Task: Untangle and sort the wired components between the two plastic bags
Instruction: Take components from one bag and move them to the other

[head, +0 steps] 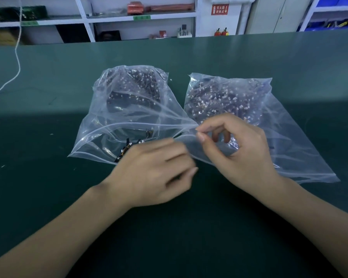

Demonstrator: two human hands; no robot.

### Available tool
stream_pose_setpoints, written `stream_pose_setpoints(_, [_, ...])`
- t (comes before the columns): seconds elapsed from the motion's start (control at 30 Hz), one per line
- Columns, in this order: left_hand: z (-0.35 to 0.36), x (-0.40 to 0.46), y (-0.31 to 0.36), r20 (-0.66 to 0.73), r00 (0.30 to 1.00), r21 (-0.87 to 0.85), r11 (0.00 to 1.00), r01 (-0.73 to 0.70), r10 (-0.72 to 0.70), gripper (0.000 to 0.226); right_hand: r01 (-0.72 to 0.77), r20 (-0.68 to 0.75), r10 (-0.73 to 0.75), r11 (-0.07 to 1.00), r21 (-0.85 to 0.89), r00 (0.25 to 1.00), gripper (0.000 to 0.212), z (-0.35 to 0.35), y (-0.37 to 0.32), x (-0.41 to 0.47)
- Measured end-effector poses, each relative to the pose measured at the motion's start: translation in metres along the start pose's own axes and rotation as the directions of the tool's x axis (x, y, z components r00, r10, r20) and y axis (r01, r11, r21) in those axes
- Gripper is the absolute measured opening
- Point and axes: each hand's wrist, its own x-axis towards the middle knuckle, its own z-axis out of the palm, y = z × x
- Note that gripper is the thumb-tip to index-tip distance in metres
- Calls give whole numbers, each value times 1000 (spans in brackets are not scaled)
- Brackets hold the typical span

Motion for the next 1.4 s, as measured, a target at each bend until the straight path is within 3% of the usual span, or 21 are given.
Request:
stream_pose_setpoints(0.07, [-10, -10, -12, -120, 983, 15, 990, 141, -138, 36, -11, 23, 11, 1000, 9, 1000, 15, 2, 0, -1])
stream_pose_setpoints(0.13, [-17, -13, -21, -113, 941, 30, 945, 325, -319, 40, -17, 52, 16, 1000, 8, 998, 15, 4, 0, -3])
stream_pose_setpoints(0.27, [-9, -20, -28, 146, 812, 238, 816, 526, -566, 26, -50, 100, 49, 999, 5, 994, 14, 7, -1, -5])
stream_pose_setpoints(0.33, [-3, -21, -24, 224, 745, 276, 774, 569, -628, 24, -65, 112, 65, 998, -2, 992, 14, 7, 0, -6])
stream_pose_setpoints(0.5, [-6, -23, -28, 196, 699, 333, 717, 612, -688, 33, -93, 125, 93, 996, -7, 988, 14, 7, 1, -7])
stream_pose_setpoints(0.7, [-8, -26, -37, 310, 538, 417, 621, 664, -784, 56, -109, 129, 108, 994, -2, 986, 14, 7, 4, -6])
stream_pose_setpoints(1.0, [-8, -30, -39, 337, 544, 378, 640, 669, -768, 28, -148, 127, 145, 989, 15, 981, 12, 5, 7, -4])
stream_pose_setpoints(1.2, [-11, -29, -41, 325, 541, 377, 631, 678, -775, 27, -155, 127, 151, 987, 27, 980, 12, 5, 7, -4])
stream_pose_setpoints(1.4, [-10, -30, -40, 285, 584, 363, 649, 668, -760, 18, -143, 123, 139, 989, 27, 983, 12, 5, 6, -3])
